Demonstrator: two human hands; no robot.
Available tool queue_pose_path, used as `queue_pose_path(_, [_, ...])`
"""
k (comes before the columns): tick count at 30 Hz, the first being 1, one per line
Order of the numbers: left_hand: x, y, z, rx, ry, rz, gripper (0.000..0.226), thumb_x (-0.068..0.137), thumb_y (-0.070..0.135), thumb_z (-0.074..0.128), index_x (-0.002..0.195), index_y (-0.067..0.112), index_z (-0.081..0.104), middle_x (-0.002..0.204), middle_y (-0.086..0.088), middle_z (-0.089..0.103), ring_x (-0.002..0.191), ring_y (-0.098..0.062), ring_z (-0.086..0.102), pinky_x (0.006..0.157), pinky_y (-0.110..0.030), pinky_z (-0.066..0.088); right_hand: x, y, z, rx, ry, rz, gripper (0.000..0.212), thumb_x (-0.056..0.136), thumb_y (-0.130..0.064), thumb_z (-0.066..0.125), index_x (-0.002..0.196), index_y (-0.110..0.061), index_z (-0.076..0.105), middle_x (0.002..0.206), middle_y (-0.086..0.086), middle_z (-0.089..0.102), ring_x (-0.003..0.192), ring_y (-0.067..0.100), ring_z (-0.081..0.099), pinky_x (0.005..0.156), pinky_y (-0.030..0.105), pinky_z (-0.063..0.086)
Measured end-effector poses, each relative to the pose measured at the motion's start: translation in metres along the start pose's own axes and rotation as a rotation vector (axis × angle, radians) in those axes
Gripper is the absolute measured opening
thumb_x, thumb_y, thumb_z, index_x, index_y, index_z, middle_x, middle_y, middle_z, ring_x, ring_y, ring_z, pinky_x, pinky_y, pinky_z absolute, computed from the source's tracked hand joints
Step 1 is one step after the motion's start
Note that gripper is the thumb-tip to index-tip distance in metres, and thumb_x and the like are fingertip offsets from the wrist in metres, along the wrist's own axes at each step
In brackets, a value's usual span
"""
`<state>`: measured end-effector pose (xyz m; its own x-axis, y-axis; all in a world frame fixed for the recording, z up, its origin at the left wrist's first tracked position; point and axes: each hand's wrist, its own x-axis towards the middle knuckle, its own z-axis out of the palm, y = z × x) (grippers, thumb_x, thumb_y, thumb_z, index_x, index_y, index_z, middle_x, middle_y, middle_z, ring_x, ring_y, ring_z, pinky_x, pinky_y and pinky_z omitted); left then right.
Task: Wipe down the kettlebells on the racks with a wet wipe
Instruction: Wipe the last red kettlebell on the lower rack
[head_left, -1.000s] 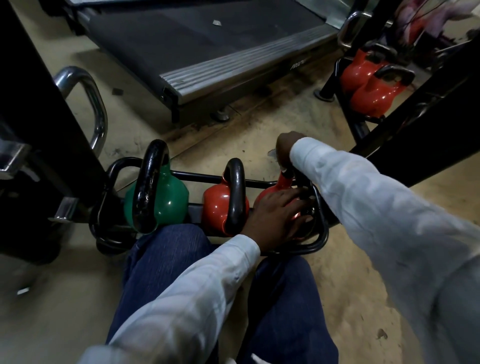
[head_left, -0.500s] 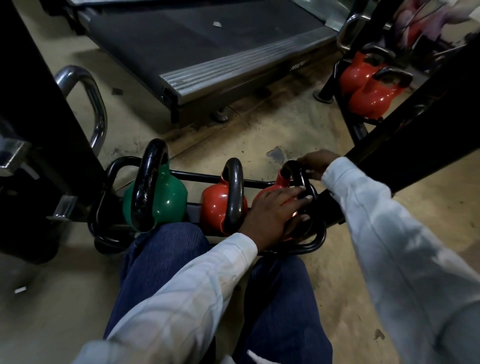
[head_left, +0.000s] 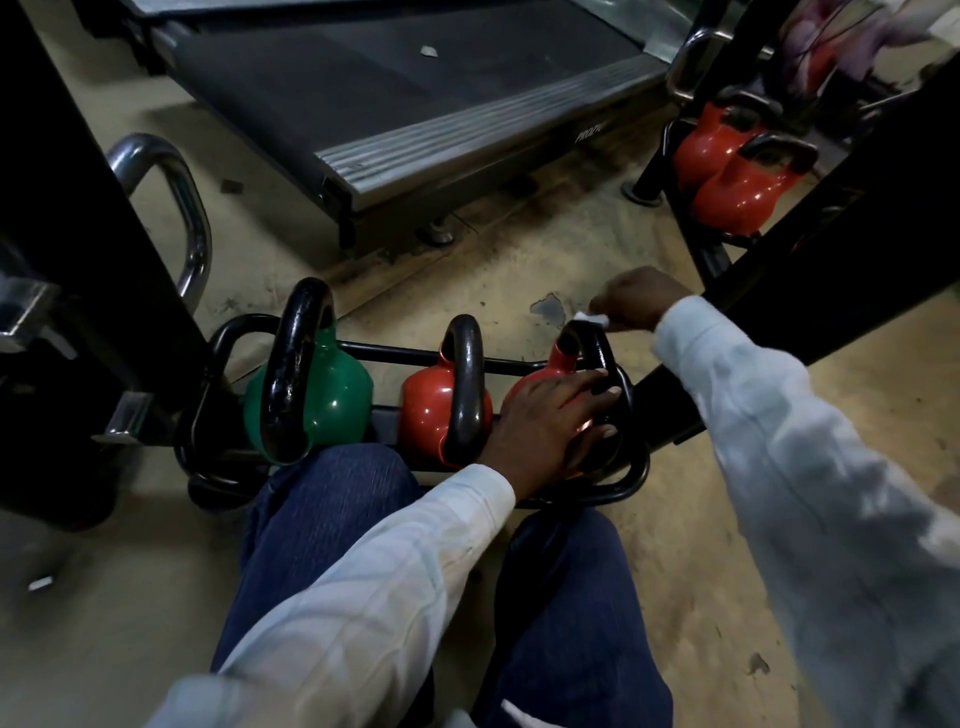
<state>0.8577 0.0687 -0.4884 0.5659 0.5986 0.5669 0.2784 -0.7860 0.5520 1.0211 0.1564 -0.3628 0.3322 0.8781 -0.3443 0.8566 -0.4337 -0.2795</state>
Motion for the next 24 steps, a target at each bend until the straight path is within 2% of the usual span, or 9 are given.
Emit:
queue_pose_path(3, [0.001,-0.002,-0.001,-0.011,0.018,0.014,0.038,0.092,0.036,0.059,0.127,0.022,0.061,0.138,-0.002,0.054,0.124,-0.024,0.051,0.101,-0.047,0.041,0.013,-0.036,0.007,-0.387,-0.053,-0.016,0.035,0.080,-0.031,0.075,0.110,-0.013,0.073,0.112,0.008,0.069,0.104,0.028,0.065,0.092,0.032,0.052])
queue_pose_path(6, [0.001,-0.003,-0.001,0.029,0.028,0.046,0.035,0.091,0.034,0.061,0.122,0.019,0.065,0.132,-0.005,0.059,0.119,-0.025,0.055,0.097,-0.046,0.043,0.025,-0.056,0.038,-0.728,-0.174,-0.061,0.061,0.072,-0.024,0.072,0.132,-0.026,0.060,0.125,0.006,0.063,0.106,0.028,0.064,0.091,0.033,0.052])
queue_pose_path(8, [0.001,-0.003,-0.001,0.052,0.014,0.053,0.035,0.092,0.035,0.058,0.121,0.018,0.066,0.130,-0.006,0.060,0.116,-0.026,0.056,0.095,-0.044,0.043,0.025,-0.052,0.050,-0.880,-0.137,-0.139,0.055,0.080,-0.018,0.062,0.134,-0.026,0.056,0.130,0.006,0.058,0.117,0.030,0.054,0.099,0.041,0.042])
queue_pose_path(10, [0.002,-0.003,-0.002,0.058,0.015,0.055,0.035,0.092,0.035,0.055,0.120,0.016,0.067,0.128,-0.007,0.061,0.114,-0.027,0.057,0.094,-0.043,0.043,0.019,-0.047,0.051,-0.958,-0.075,-0.210,0.044,0.085,-0.021,0.058,0.129,-0.024,0.058,0.129,0.006,0.056,0.122,0.032,0.047,0.102,0.048,0.033])
queue_pose_path(13, [0.002,-0.002,-0.003,0.055,0.021,0.059,0.036,0.093,0.036,0.053,0.119,0.017,0.067,0.130,-0.007,0.061,0.115,-0.027,0.057,0.095,-0.042,0.043,0.015,-0.039,0.046,-1.042,-0.026,-0.248,0.033,0.086,-0.030,0.059,0.118,-0.024,0.064,0.124,0.005,0.056,0.118,0.031,0.048,0.101,0.048,0.032])
queue_pose_path(17, [0.000,-0.003,0.001,0.040,-0.001,0.021,0.035,0.093,0.037,0.054,0.121,0.019,0.066,0.133,-0.005,0.058,0.119,-0.026,0.055,0.099,-0.046,0.041,-0.005,-0.030,0.032,-0.857,0.084,-0.225,0.027,0.080,-0.041,0.062,0.104,-0.030,0.068,0.110,0.005,0.058,0.108,0.030,0.054,0.097,0.046,0.035])
queue_pose_path(20, [-0.001,-0.003,0.003,0.023,-0.011,0.004,0.037,0.093,0.035,0.058,0.128,0.022,0.060,0.139,-0.002,0.053,0.123,-0.024,0.052,0.102,-0.048,0.039,-0.014,-0.005,0.019,-0.426,0.188,-0.144,0.018,0.075,-0.046,0.067,0.088,-0.034,0.063,0.095,-0.004,0.060,0.093,0.022,0.057,0.093,0.039,0.042])
queue_pose_path(22, [-0.002,-0.001,0.003,0.025,0.006,0.014,0.039,0.094,0.034,0.058,0.131,0.022,0.057,0.141,-0.002,0.052,0.122,-0.024,0.052,0.102,-0.047,0.039,-0.016,0.013,0.012,-0.088,0.125,-0.037,0.018,0.079,-0.044,0.070,0.083,-0.028,0.063,0.084,-0.003,0.063,0.082,0.019,0.058,0.083,0.033,0.048])
queue_pose_path(24, [-0.002,0.001,0.002,0.043,0.016,0.015,0.040,0.094,0.034,0.057,0.132,0.022,0.056,0.141,-0.001,0.052,0.121,-0.024,0.052,0.102,-0.046,0.040,-0.020,0.022,0.017,0.304,0.043,0.095,0.020,0.089,-0.034,0.065,0.075,-0.020,0.059,0.074,0.001,0.061,0.068,0.018,0.058,0.068,0.029,0.047])
